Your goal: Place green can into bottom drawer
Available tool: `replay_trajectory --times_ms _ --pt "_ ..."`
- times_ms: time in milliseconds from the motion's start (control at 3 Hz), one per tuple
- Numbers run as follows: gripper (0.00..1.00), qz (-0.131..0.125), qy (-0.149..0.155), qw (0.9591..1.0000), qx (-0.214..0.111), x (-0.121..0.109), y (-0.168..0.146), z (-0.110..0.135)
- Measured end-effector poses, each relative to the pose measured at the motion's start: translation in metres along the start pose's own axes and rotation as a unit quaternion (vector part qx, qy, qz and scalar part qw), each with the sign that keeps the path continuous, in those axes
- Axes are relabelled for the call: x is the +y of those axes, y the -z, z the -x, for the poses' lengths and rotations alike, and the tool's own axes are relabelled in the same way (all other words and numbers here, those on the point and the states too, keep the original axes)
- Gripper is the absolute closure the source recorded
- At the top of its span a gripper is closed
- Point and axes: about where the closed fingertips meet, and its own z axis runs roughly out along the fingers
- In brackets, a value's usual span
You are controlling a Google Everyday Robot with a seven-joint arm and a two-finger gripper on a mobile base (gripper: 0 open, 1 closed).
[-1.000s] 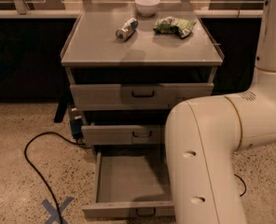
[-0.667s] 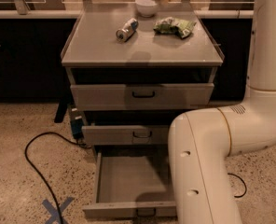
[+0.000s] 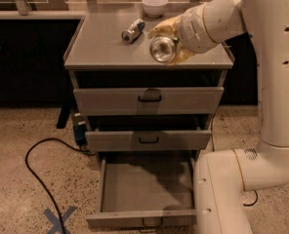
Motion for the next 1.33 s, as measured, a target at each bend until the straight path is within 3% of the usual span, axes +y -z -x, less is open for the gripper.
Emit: replay_trajectory --times_ms 333,1000,1333 --pt "1.00 -0.029 0.006 0.9996 0.003 -0.016 -0.003 0.002" --pt "1.00 -0.036 -0.001 0.9993 0.007 -0.008 -0.010 0.002" --pt "1.00 -0.032 -0.029 0.9989 0.016 0.037 -0.025 0.001"
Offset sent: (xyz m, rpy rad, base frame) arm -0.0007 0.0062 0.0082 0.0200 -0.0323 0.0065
